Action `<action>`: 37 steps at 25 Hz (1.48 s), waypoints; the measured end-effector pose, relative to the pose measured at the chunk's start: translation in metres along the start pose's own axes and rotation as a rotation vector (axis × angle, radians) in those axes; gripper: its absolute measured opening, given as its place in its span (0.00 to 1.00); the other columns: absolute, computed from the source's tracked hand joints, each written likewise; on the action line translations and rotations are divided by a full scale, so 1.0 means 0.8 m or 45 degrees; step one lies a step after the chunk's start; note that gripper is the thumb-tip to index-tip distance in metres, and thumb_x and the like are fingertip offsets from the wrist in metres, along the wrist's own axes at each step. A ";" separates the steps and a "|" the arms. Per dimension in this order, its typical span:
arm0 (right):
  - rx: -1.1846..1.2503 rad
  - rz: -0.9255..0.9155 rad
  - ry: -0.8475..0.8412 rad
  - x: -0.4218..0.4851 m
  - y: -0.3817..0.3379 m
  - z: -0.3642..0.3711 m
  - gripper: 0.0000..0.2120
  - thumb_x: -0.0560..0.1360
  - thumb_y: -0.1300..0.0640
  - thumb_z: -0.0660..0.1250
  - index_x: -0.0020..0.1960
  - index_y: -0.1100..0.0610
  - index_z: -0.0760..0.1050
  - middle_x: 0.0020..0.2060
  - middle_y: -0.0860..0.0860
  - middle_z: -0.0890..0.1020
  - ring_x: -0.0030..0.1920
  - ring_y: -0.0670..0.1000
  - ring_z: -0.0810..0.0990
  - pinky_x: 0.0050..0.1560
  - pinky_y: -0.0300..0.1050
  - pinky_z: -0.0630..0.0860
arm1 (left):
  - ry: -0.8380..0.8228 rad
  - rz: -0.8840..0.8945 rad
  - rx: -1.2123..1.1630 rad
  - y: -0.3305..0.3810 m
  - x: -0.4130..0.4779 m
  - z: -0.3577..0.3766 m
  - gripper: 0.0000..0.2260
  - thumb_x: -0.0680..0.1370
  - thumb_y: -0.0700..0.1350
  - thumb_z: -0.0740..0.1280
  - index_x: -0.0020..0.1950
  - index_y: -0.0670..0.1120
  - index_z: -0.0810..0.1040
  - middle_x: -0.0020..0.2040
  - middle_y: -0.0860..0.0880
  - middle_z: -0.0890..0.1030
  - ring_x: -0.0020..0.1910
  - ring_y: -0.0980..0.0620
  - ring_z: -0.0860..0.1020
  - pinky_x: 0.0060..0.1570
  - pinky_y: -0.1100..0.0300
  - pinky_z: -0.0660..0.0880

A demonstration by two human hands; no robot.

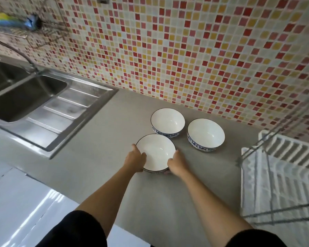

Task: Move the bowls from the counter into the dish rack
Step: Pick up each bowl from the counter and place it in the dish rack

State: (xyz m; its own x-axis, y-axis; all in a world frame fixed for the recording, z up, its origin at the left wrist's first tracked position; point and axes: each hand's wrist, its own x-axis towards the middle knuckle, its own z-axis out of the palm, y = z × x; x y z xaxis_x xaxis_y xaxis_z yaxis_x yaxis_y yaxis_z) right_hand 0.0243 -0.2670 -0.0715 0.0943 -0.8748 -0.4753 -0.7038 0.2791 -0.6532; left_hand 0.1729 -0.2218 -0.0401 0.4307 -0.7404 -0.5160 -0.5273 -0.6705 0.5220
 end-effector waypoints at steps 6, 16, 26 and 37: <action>-0.148 -0.142 0.123 -0.039 -0.009 -0.011 0.15 0.76 0.67 0.57 0.63 0.65 0.64 0.59 0.63 0.76 0.58 0.62 0.77 0.46 0.44 0.68 | 0.093 -0.057 -0.253 0.007 -0.034 -0.015 0.21 0.80 0.53 0.57 0.62 0.37 0.62 0.62 0.36 0.73 0.60 0.36 0.75 0.27 0.56 0.78; 0.312 -0.554 0.374 -0.254 -0.028 -0.051 0.27 0.79 0.42 0.54 0.71 0.55 0.56 0.65 0.56 0.75 0.64 0.60 0.73 0.59 0.49 0.68 | 0.267 0.167 -0.849 0.015 -0.229 -0.089 0.34 0.78 0.65 0.47 0.75 0.43 0.59 0.74 0.39 0.65 0.70 0.36 0.67 0.65 0.39 0.69; 0.635 -1.055 0.512 -0.462 -0.015 -0.195 0.24 0.75 0.34 0.46 0.69 0.40 0.56 0.61 0.31 0.67 0.66 0.46 0.69 0.65 0.45 0.67 | 0.157 0.925 -1.154 0.074 -0.441 -0.111 0.18 0.73 0.60 0.50 0.42 0.56 0.77 0.51 0.49 0.81 0.53 0.48 0.77 0.58 0.47 0.74; 0.430 -1.426 0.545 -0.544 0.126 -0.507 0.43 0.65 0.37 0.72 0.74 0.47 0.59 0.66 0.39 0.75 0.63 0.48 0.78 0.58 0.45 0.78 | -0.155 1.738 -0.523 0.279 -0.578 -0.010 0.34 0.67 0.69 0.56 0.71 0.58 0.62 0.54 0.68 0.70 0.47 0.79 0.72 0.48 0.72 0.65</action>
State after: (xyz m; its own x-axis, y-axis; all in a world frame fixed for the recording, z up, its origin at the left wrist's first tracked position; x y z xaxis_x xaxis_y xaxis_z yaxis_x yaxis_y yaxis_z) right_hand -0.3732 -0.0187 0.3085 0.2438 -0.7380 0.6292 -0.1626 -0.6707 -0.7237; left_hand -0.1382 -0.0297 0.3205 -0.3078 -0.8104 0.4985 -0.2154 0.5697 0.7931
